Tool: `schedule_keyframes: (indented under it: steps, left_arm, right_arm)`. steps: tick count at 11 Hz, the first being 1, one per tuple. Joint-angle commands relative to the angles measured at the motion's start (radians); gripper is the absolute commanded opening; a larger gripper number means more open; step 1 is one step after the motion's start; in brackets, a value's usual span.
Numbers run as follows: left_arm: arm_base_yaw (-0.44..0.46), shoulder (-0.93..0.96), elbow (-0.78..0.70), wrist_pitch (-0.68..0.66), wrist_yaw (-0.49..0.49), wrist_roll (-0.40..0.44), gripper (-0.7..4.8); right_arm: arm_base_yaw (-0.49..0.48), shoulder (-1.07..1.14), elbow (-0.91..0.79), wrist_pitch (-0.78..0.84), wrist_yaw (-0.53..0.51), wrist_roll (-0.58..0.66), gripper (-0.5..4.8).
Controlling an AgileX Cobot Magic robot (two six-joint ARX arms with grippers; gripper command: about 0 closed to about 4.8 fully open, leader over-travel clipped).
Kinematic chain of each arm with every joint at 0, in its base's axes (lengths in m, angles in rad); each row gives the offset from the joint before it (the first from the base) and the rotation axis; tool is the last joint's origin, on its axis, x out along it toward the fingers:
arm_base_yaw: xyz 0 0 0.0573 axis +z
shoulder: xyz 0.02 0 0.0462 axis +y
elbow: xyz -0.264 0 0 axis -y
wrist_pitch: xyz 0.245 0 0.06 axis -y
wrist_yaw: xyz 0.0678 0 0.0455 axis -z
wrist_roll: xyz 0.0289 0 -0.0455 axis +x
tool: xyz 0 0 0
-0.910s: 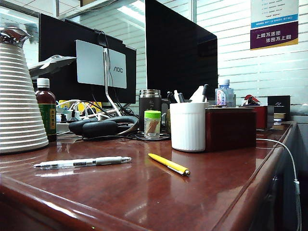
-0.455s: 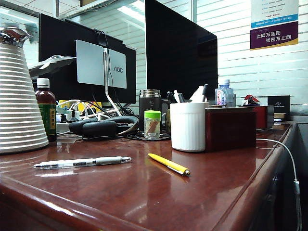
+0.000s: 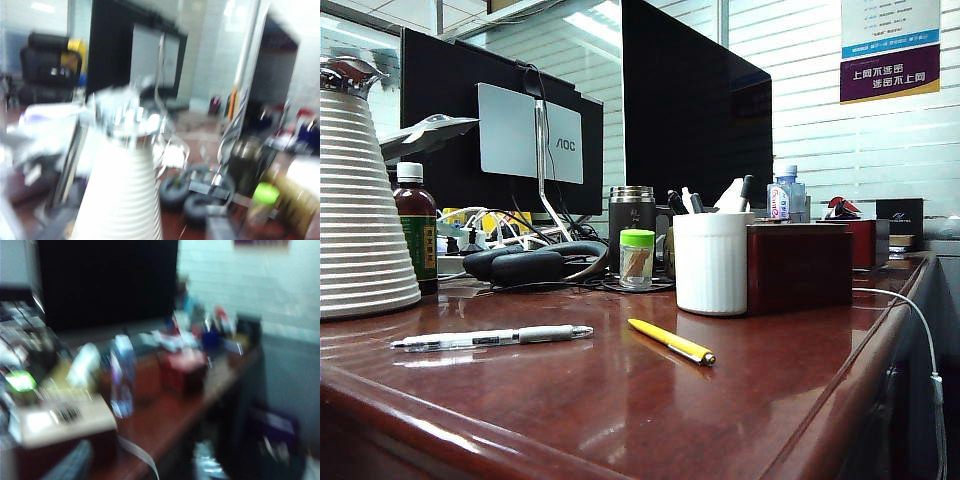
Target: Pick up all the pens on the desk and put them into the pen holder one by one.
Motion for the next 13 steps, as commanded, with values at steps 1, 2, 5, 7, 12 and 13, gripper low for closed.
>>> schedule_keyframes:
  steps: [1, 2, 5, 7, 12, 13]
  left_arm:
    - [0.000, 0.089, 0.237, -0.122, 0.072, -0.038, 4.79]
    - [0.000, 0.210, 0.337, -0.153, 0.168, -0.038, 4.79]
    - [-0.067, 0.600, 0.451, -0.214, 0.436, -0.065, 4.79]
    - [-0.415, 0.870, 0.451, -0.349, 0.129, 0.178, 4.79]
    - [-0.424, 1.191, 0.451, -0.418, 0.112, 0.181, 4.79]
    - [-0.424, 1.209, 0.451, -0.411, 0.110, 0.181, 4.79]
  right_arm:
    - [0.002, 0.194, 0.233, -0.001, -0.165, -0.017, 3.93]
    - [0.002, 0.303, 0.320, -0.006, -0.237, -0.017, 3.92]
    - [0.067, 0.711, 0.496, -0.033, -0.526, 0.019, 3.92]
    - [0.465, 1.107, 0.496, -0.011, -0.322, -0.036, 3.92]
    - [0.589, 1.540, 0.580, -0.150, -0.273, -0.023, 3.93]
    - [0.589, 1.572, 0.589, -0.157, -0.275, -0.027, 3.93]
